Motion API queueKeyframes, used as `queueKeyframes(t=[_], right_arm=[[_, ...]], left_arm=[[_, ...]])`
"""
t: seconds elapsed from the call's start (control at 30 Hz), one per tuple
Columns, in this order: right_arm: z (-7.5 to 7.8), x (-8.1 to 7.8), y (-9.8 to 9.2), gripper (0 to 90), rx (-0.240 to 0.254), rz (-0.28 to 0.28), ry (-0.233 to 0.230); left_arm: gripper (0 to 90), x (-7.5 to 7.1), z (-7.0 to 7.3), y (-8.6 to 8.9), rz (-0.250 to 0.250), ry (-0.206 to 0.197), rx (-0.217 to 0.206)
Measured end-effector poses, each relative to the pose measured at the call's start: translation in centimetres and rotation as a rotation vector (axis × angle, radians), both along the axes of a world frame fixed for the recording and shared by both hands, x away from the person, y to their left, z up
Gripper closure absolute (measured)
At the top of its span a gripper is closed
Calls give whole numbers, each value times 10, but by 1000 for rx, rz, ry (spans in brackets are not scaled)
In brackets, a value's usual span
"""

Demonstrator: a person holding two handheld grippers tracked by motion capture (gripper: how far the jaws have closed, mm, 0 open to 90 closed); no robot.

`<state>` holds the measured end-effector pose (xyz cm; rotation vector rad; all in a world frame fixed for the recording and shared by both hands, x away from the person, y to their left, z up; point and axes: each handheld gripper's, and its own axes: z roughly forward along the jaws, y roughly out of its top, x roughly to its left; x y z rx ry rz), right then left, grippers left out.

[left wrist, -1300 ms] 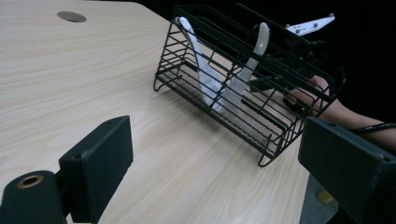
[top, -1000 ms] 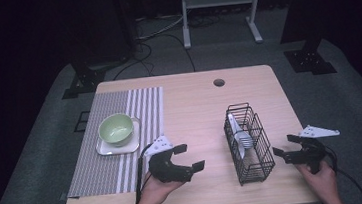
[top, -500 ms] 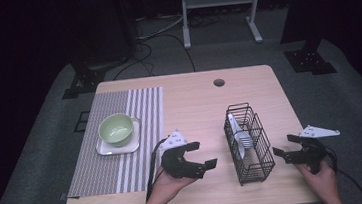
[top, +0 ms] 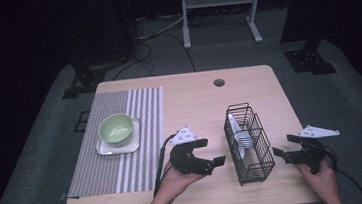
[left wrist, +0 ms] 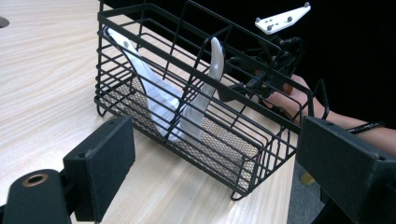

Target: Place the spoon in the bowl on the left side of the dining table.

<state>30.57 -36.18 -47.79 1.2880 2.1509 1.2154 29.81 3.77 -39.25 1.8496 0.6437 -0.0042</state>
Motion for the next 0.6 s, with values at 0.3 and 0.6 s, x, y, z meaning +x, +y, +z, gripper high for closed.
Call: queueKeyframes(t=[0.3,0.6], right_arm=[[0,0,0,135,1,1,-1],[0,0,0,134,4,3,-2]], left_arm=[[107,4,6,-10,-12,-11,3],[108,9,10,-18,-11,-10,6]])
